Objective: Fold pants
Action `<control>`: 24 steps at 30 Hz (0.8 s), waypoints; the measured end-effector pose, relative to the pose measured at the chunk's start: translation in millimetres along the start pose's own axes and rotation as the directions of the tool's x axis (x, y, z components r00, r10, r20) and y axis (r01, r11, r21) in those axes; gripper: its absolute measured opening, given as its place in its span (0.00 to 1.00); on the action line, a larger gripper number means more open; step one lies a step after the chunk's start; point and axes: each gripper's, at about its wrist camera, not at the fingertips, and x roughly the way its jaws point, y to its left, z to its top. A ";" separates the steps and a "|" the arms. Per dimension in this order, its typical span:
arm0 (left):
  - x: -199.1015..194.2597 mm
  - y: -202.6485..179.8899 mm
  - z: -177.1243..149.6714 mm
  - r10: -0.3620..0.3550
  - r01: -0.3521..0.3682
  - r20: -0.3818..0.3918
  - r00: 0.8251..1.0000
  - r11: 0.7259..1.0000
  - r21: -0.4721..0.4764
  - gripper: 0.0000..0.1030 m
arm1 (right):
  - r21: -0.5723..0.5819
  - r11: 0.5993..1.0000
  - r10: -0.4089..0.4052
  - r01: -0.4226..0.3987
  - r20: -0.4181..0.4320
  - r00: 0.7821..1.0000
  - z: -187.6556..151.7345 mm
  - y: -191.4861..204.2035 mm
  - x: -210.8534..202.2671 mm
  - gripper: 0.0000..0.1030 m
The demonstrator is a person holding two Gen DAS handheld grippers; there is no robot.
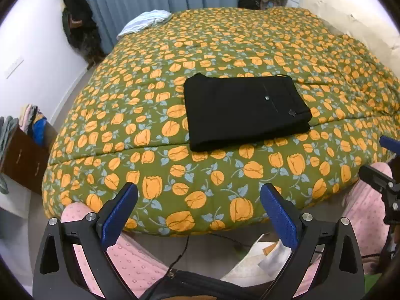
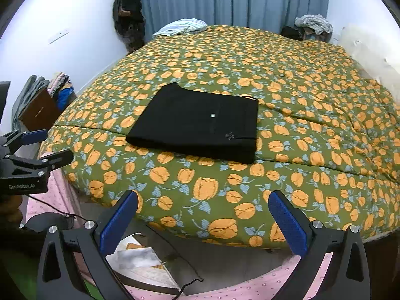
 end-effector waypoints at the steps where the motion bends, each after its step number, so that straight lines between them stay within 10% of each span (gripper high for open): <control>1: 0.0 -0.5 0.3 0.001 -0.001 0.000 1.000 1.000 -0.001 0.96 | 0.007 1.000 -0.004 0.004 -0.005 1.000 -0.1 -1.8 0.8 1.00; 24: 0.1 3.1 2.2 0.022 -0.022 0.008 1.000 1.000 -0.010 0.96 | 0.011 1.000 -0.006 0.006 -0.008 1.000 2.2 5.4 -0.1 1.00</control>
